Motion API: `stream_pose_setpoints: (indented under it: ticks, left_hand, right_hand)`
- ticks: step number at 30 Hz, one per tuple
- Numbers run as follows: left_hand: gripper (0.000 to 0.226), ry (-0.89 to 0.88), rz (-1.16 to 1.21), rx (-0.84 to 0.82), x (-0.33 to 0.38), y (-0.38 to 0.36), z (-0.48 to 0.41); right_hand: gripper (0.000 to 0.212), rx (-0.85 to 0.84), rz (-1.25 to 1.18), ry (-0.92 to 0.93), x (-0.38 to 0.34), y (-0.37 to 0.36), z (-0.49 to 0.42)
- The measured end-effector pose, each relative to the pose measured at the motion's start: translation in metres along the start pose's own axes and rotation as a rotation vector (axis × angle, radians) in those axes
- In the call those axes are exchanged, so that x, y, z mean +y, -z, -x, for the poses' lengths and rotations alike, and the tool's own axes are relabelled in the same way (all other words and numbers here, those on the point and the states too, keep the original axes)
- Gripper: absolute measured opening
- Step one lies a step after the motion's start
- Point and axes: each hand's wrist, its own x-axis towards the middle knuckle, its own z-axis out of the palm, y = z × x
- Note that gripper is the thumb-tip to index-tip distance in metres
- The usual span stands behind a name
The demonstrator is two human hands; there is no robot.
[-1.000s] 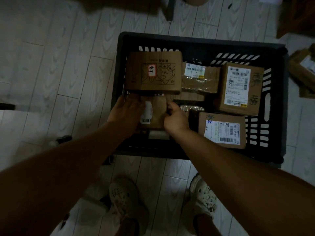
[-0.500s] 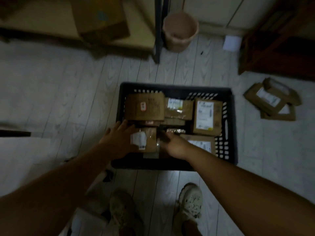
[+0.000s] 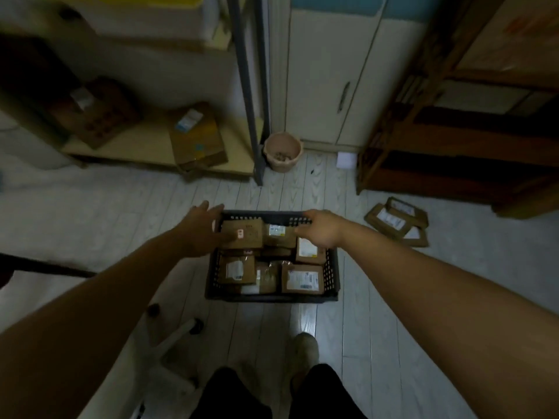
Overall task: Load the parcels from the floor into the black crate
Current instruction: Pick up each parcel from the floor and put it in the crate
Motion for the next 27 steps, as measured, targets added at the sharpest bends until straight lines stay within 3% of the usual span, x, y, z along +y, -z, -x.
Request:
stream_pose_setpoints:
  ticks: [4,10,18,27]
  left_hand:
    - [0.08,-0.136,0.032,0.008,0.05,0.057,0.034]
    - [0.076,-0.434,-0.023,0.089,0.14,0.096,0.08]
    - [0.082,-0.607,-0.046,0.148,0.249,0.117,0.148]
    - [0.077,-0.696,0.011,0.215,0.413,0.075,0.203]
  right_hand:
    - [0.071,0.149,0.088,-0.077,0.005,0.039,0.078]
    - [0.068,0.427,0.084,-0.254,0.034,0.087,0.192]
    - [0.072,0.692,0.117,-0.361,0.091,0.136,0.307]
    - [0.069,0.809,0.108,-0.387,0.221,0.193,0.441]
